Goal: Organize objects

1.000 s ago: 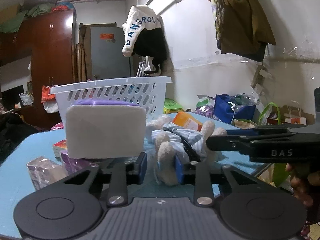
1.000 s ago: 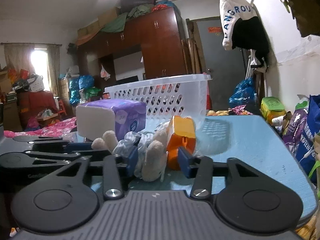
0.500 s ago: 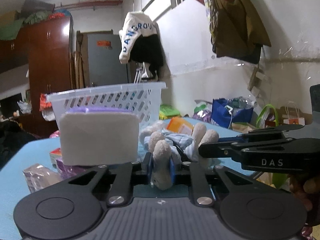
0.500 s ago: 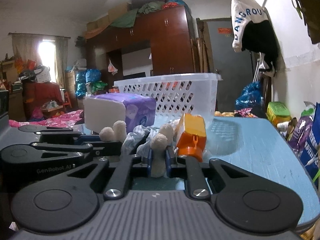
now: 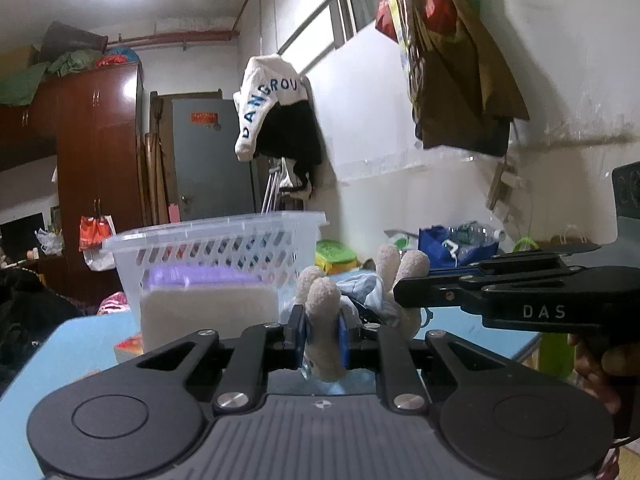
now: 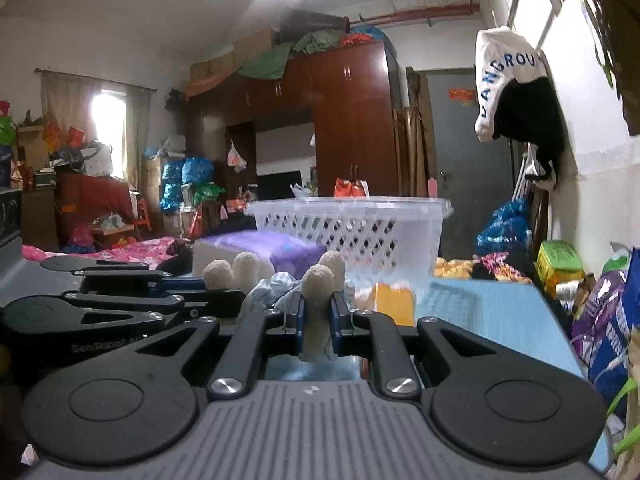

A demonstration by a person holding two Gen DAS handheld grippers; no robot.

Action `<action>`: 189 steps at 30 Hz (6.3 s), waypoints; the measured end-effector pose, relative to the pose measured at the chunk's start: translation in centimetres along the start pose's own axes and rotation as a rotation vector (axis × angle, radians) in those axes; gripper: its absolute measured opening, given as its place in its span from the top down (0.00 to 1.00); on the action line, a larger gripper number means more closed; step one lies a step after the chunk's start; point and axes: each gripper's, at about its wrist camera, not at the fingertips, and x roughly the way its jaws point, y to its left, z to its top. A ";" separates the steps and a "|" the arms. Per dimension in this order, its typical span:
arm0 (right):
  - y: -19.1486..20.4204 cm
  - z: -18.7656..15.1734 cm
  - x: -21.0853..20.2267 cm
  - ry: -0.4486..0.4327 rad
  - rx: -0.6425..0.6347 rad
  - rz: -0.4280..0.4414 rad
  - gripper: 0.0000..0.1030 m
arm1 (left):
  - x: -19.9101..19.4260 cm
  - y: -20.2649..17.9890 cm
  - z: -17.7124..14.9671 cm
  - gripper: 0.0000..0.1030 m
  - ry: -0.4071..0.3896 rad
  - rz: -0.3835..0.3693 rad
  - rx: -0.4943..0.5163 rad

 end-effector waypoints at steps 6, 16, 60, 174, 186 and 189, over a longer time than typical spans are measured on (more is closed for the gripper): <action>-0.5 3.2 0.1 -0.044 -0.018 0.016 0.86 | -0.4 0.8 3.1 0.81 -0.068 -0.014 -0.006; -1.0 9.3 5.4 -0.036 -0.081 -0.001 0.86 | 3.3 4.1 11.3 0.81 -0.072 0.012 0.012; -6.3 2.3 1.9 0.106 0.112 -0.101 0.00 | 3.9 13.1 6.5 0.09 -0.013 0.224 -0.047; -6.7 9.8 15.3 0.224 -0.028 -0.277 0.00 | 18.3 15.7 10.7 0.10 0.129 0.142 -0.088; -4.9 -1.5 2.6 0.122 0.153 0.150 0.00 | 2.9 13.5 2.3 0.10 -0.058 0.021 -0.093; -3.7 -1.4 3.7 0.128 0.077 0.171 0.00 | 2.7 12.4 0.9 0.10 -0.033 -0.051 -0.052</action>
